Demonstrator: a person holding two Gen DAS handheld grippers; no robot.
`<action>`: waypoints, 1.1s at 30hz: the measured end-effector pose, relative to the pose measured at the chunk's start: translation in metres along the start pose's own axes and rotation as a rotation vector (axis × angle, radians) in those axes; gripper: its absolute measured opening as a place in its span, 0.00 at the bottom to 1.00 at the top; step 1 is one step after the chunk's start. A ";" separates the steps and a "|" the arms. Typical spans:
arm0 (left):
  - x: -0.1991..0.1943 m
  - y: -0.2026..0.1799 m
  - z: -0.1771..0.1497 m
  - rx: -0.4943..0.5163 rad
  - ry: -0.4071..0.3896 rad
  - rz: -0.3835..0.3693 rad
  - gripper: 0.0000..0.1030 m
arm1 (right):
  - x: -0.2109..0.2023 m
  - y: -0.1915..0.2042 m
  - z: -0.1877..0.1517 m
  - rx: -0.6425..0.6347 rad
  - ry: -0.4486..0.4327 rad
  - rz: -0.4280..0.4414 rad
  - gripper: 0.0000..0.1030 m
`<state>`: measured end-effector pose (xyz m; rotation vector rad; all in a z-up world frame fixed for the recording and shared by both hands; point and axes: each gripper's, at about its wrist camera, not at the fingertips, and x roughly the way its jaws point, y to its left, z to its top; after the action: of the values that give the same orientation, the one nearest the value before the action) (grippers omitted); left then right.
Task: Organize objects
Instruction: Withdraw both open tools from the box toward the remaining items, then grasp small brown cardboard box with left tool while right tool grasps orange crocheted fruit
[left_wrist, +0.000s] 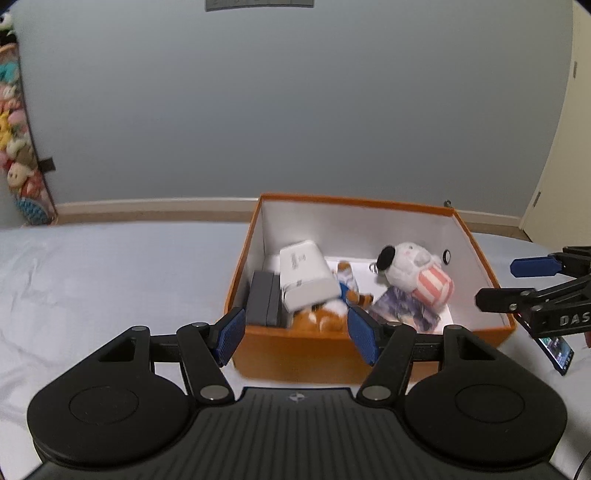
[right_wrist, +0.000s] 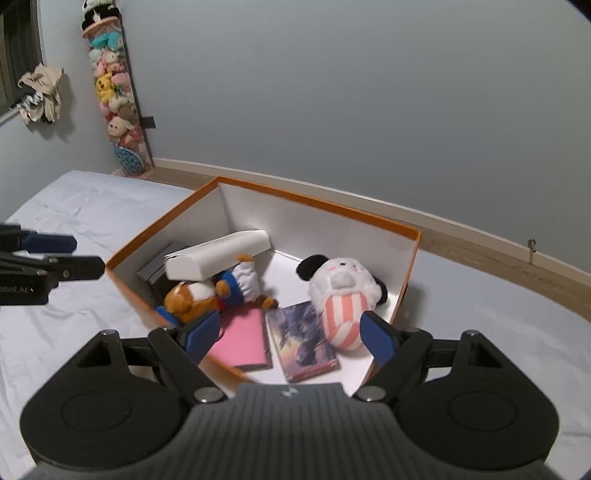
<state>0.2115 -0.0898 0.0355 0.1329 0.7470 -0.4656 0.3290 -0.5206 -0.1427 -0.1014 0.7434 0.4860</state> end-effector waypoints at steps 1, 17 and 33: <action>-0.001 0.001 -0.006 -0.010 0.005 -0.002 0.72 | -0.004 0.000 -0.005 0.005 -0.001 0.007 0.81; -0.043 0.014 -0.126 -0.182 0.049 -0.015 0.72 | -0.008 0.026 -0.088 0.059 0.059 0.077 0.82; -0.078 -0.013 -0.202 -0.276 0.030 0.052 0.72 | -0.015 0.064 -0.155 0.048 0.058 0.161 0.82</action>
<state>0.0301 -0.0173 -0.0585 -0.0988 0.8277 -0.3079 0.1935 -0.5100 -0.2423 -0.0105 0.8234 0.6195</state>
